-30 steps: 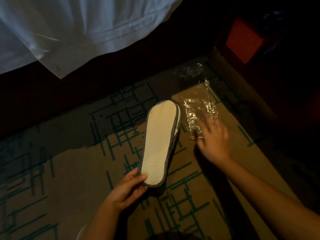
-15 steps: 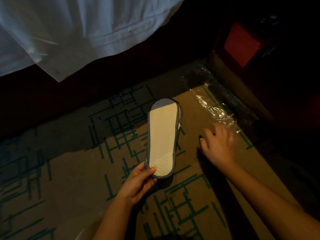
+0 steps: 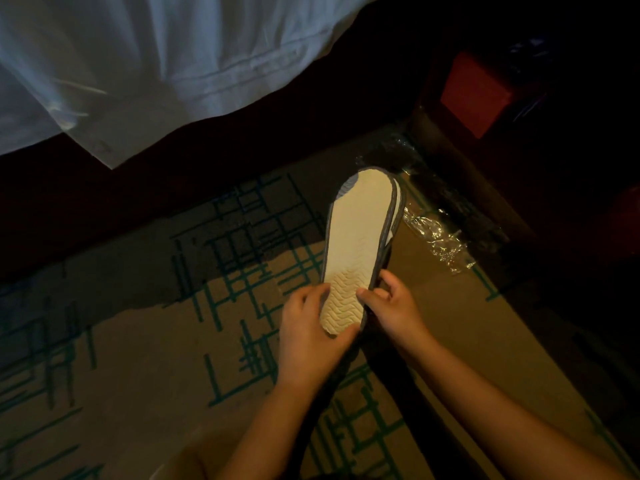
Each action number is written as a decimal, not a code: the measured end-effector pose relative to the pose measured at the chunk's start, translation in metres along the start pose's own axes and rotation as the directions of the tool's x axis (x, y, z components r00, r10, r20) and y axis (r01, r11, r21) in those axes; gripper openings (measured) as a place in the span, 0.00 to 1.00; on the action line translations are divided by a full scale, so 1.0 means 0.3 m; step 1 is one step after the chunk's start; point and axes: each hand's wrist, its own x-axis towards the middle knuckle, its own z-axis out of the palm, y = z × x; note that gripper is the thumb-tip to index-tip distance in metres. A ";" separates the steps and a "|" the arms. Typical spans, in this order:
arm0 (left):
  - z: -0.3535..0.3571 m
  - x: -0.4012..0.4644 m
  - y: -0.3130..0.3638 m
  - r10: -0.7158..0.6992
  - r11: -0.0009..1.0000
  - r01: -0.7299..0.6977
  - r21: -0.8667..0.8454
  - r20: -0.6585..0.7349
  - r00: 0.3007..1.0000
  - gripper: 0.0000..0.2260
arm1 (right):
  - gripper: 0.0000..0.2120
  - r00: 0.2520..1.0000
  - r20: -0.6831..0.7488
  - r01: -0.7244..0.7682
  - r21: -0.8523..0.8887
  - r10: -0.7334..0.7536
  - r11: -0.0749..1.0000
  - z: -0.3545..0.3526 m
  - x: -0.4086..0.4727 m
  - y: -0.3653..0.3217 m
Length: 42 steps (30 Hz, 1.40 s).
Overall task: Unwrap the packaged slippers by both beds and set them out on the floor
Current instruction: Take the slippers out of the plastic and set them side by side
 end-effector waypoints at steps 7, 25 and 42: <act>0.026 0.010 0.031 0.017 1.000 -0.019 0.021 0.063 0.998 0.31 | 0.22 0.997 0.066 0.034 0.100 -0.041 0.994 -0.009 0.017 0.021; 0.014 0.024 -0.067 -0.473 0.459 0.467 -0.756 0.237 0.848 0.18 | 0.10 0.971 -0.093 0.197 -0.214 -0.221 0.957 -0.070 0.057 0.006; 0.048 -0.019 -0.093 -0.543 0.382 0.559 -0.736 0.311 0.780 0.18 | 0.13 0.975 -0.117 -0.198 -0.077 0.188 0.977 -0.007 0.002 0.062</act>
